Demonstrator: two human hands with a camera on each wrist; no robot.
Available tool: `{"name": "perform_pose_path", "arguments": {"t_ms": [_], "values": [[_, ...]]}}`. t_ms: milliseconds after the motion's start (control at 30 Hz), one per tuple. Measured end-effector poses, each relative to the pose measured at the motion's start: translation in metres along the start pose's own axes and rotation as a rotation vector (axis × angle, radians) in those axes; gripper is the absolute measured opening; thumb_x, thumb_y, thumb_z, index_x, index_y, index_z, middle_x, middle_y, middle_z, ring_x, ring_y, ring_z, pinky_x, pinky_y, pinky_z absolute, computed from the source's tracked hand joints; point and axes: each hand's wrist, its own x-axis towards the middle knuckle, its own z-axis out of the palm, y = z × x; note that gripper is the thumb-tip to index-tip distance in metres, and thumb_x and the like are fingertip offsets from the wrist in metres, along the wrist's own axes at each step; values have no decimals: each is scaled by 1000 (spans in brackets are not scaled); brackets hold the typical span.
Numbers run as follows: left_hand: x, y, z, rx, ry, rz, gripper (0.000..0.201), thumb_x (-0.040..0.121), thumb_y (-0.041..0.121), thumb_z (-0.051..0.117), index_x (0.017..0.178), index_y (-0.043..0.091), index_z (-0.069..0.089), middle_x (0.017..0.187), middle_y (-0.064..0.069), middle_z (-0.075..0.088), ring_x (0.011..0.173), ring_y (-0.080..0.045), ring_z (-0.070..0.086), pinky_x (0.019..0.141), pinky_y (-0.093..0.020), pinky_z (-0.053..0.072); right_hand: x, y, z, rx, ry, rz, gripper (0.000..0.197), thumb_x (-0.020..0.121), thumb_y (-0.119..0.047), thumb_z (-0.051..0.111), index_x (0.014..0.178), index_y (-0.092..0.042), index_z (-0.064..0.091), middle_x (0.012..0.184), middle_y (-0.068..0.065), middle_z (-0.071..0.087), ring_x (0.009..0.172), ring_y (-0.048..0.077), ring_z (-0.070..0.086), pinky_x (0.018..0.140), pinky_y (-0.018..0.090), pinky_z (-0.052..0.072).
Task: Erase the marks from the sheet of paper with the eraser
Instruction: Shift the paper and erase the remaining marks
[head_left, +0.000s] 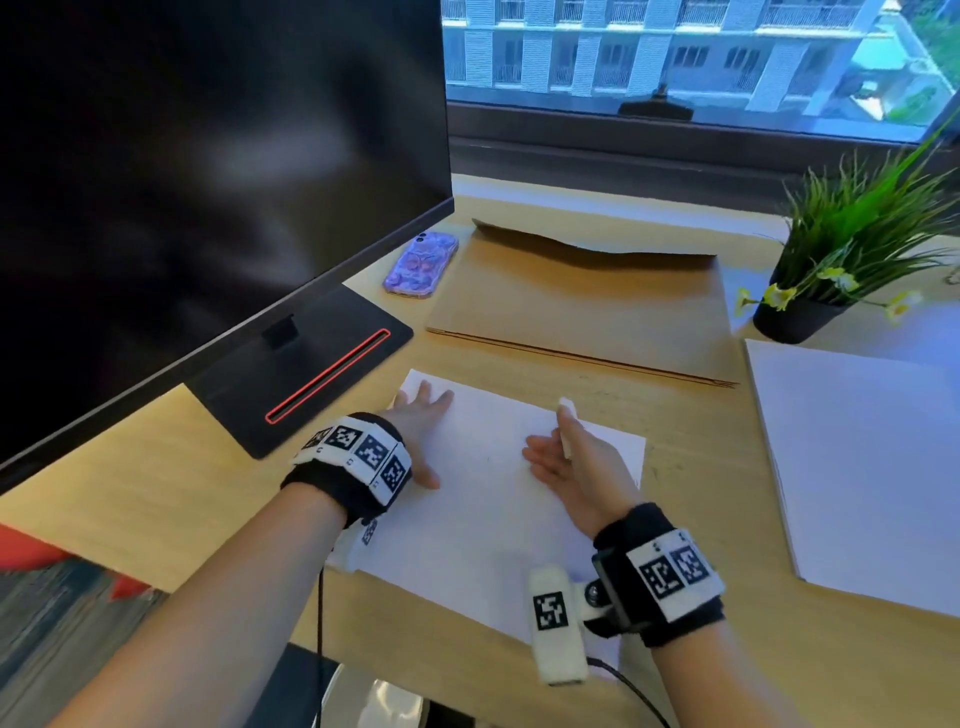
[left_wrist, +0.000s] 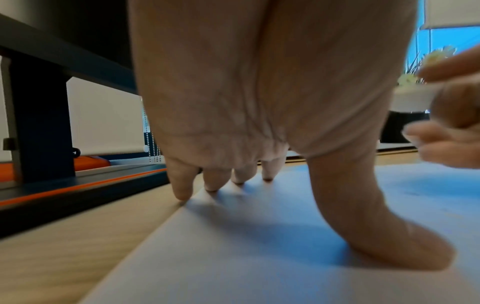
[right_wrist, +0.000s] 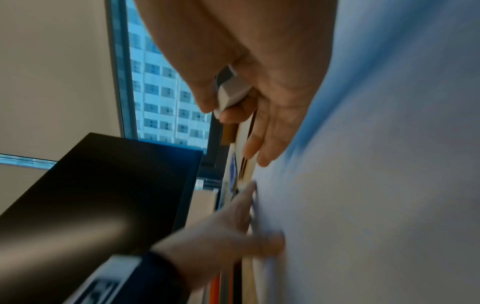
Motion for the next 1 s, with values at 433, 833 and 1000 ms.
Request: {"name": "perform_pose_path", "arguments": {"t_ms": [433, 833, 1000], "values": [[-2, 8, -4, 46, 8, -58, 117, 77, 27, 77, 150, 21, -14, 156, -6, -20, 145, -30, -7, 116, -47, 18, 24, -12, -2, 40, 362, -207, 30, 98, -32, 46, 114, -8, 52, 98, 6, 60, 94, 20, 60, 86, 32, 50], [12, 9, -5, 120, 14, -119, 131, 66, 31, 84, 148, 22, -17, 156, -7, -17, 145, -33, 3, 113, -48, 27, 30, 9, 19, 112, 5, 5, 40, 96, -25, 52, 126, 0, 45, 109, 14, 61, 93, 21, 62, 81, 29, 53], [12, 7, -5, 119, -21, -98, 130, 67, 31, 83, 148, 21, -19, 155, -7, -19, 144, -36, -1, 111, -52, 27, 20, -28, -13, -48, 508, -218, 24, 96, -36, 47, 87, -15, 52, 77, -1, 49, 74, 16, 49, 70, 29, 43]]}}
